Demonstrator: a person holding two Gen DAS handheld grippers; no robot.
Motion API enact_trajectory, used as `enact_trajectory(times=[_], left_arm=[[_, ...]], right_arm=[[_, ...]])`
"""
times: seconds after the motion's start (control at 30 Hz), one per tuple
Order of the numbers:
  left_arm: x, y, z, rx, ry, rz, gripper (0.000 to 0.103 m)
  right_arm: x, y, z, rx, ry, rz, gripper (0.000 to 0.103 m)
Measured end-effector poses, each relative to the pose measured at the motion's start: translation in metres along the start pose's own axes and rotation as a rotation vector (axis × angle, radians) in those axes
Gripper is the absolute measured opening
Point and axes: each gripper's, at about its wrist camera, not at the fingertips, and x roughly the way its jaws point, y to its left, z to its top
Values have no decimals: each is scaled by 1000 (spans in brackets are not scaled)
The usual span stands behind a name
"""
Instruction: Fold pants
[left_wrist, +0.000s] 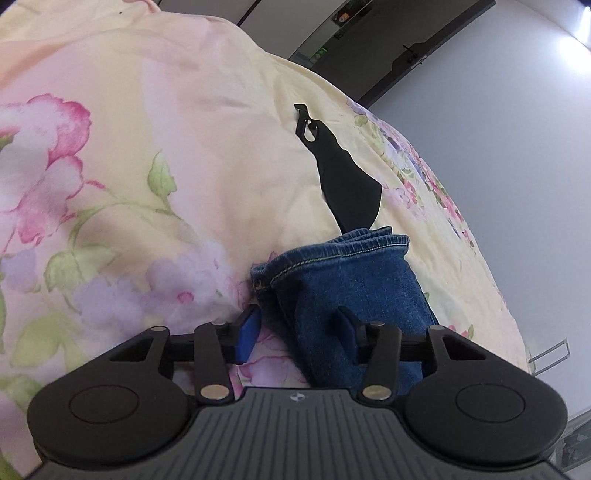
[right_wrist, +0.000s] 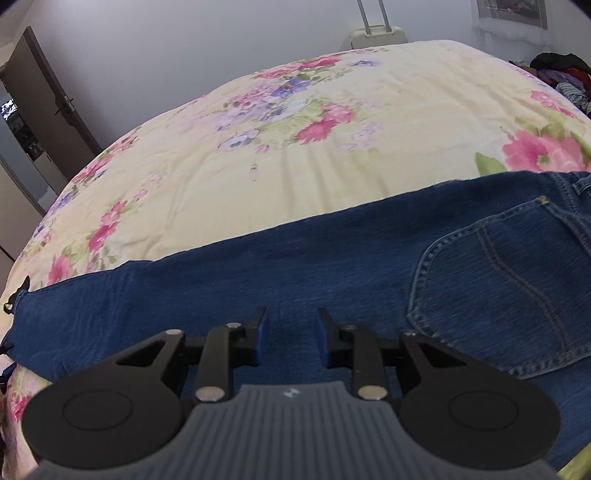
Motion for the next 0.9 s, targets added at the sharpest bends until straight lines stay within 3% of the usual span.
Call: enact_trajectory(times=[0.23, 0.37, 0.63, 0.77, 0.9], left_arm=[[-2, -10, 10, 51, -9, 0, 23], [-27, -41, 21, 147, -56, -12, 7], [-101, -138, 37, 359, -176, -100, 6], [-122, -180, 35, 437, -209, -106, 6], [-138, -211, 30, 496, -216, -113, 6]], right_arm=[[0, 26, -35, -10, 4, 5, 23], [-3, 35, -46, -20, 3, 13, 24], [2, 73, -64, -55, 23, 117, 24], [19, 126, -53, -121, 5, 209, 24], [55, 171, -65, -188, 91, 207, 21]])
